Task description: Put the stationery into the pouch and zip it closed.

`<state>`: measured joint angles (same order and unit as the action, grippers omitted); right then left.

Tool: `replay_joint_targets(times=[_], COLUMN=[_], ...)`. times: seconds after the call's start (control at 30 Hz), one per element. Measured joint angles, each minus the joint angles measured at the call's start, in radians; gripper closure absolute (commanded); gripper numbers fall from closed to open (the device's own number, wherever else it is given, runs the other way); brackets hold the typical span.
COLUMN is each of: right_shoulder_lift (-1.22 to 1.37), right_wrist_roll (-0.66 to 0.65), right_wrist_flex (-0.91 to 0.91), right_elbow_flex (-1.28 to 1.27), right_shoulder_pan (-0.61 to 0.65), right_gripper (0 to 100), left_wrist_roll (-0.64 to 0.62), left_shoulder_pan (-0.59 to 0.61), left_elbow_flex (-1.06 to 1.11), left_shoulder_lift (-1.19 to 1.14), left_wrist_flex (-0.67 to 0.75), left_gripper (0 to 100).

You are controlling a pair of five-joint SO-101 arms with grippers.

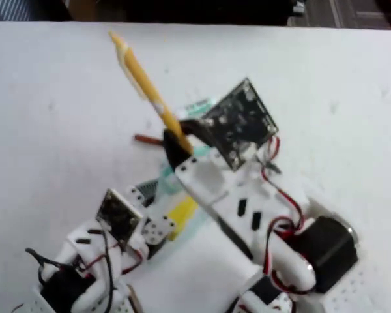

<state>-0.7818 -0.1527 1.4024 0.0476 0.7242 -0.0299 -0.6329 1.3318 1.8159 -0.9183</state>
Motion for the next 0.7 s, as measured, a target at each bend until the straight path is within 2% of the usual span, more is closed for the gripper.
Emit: replay_joint_targets(times=[0.2, 0.43, 0.7], right_shoulder_lift=[0.005, -0.124, -0.222], right_wrist_roll=[0.0, 0.002, 0.003], right_wrist_flex=[0.032, 0.028, 0.009], right_elbow_flex=[-0.084, -0.195, -0.334], right_shoulder_pan=[-0.002, 0.002, -0.003], right_gripper=[98.1, 98.1, 98.1], left_wrist_roll=[0.0, -0.002, -0.061], left_shoulder_pan=[0.002, 0.068, 0.08], left_elbow_flex=[0.0, 0.0, 0.0], left_shoulder_lift=[0.0, 0.0, 0.0], left_wrist_flex=[0.0, 0.0, 0.0], left_gripper=[84, 84, 84])
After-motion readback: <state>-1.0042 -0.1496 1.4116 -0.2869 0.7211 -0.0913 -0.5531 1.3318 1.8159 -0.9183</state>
